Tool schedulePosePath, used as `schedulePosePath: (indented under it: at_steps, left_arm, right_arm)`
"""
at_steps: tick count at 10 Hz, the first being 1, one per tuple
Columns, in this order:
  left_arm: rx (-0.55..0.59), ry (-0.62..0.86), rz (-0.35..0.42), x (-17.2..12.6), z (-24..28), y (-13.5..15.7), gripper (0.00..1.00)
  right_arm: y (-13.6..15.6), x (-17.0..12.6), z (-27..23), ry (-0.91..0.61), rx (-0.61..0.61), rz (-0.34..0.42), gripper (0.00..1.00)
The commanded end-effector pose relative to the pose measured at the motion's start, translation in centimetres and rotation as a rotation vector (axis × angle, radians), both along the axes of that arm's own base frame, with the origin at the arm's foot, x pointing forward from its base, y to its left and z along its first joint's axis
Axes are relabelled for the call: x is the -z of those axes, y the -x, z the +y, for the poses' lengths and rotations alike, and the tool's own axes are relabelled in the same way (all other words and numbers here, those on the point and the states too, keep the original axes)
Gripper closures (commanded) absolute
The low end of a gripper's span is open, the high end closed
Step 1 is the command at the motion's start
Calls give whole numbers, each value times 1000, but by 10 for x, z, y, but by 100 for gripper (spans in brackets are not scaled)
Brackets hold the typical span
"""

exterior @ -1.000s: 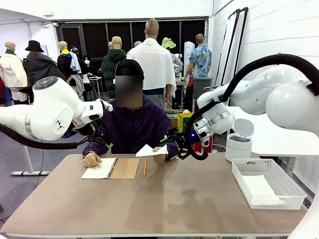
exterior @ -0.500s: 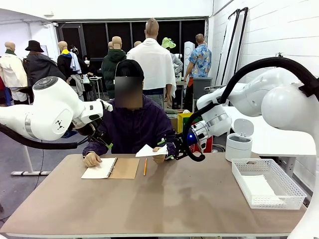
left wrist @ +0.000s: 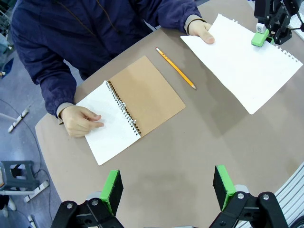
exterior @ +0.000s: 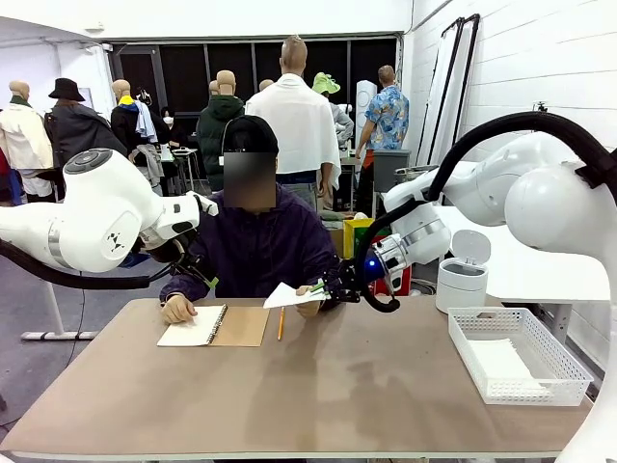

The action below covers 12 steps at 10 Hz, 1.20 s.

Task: Sort the paper based on its condition.
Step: If a person hands you a paper, place it in the Organizing basket , and if it's crumpled, put it in the Trash can.

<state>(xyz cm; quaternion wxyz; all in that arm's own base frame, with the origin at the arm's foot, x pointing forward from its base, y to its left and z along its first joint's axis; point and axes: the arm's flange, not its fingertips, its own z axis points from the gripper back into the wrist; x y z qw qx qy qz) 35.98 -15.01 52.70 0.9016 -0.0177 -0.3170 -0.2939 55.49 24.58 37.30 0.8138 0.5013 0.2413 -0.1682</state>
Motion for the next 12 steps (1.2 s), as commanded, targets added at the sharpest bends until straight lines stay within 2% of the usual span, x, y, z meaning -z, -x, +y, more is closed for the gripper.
schedulePosePath:
  at_steps: [1, 6, 10, 12]
  left_arm:
    - [-1, 4, 7, 0, 1, 0, 0]
    - [-1, 4, 7, 0, 1, 0, 0]
    - [-1, 4, 7, 0, 1, 0, 0]
    - [-1, 4, 7, 0, 1, 0, 0]
  right_arm:
    - [-8, 1, 2, -18, 14, 32, 100]
    - [-9, -3, -2, -24, -27, 22, 100]
    - [1, -63, -44, 2, -68, -163, 100]
    - [8, -86, -71, 232, -197, -310, 100]
